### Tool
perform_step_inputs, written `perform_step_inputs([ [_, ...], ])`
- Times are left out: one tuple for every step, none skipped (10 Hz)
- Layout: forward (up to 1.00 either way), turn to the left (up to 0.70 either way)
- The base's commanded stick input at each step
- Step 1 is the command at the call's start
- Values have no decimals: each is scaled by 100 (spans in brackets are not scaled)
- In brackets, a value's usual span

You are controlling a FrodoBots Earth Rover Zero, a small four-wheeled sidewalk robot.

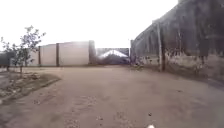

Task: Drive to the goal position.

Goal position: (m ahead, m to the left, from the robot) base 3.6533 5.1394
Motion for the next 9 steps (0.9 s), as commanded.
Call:
perform_step_inputs([
  [50,0],
  [50,0],
  [50,0],
  [50,0],
  [50,0],
  [50,0],
  [50,0],
  [50,0],
  [50,0],
])
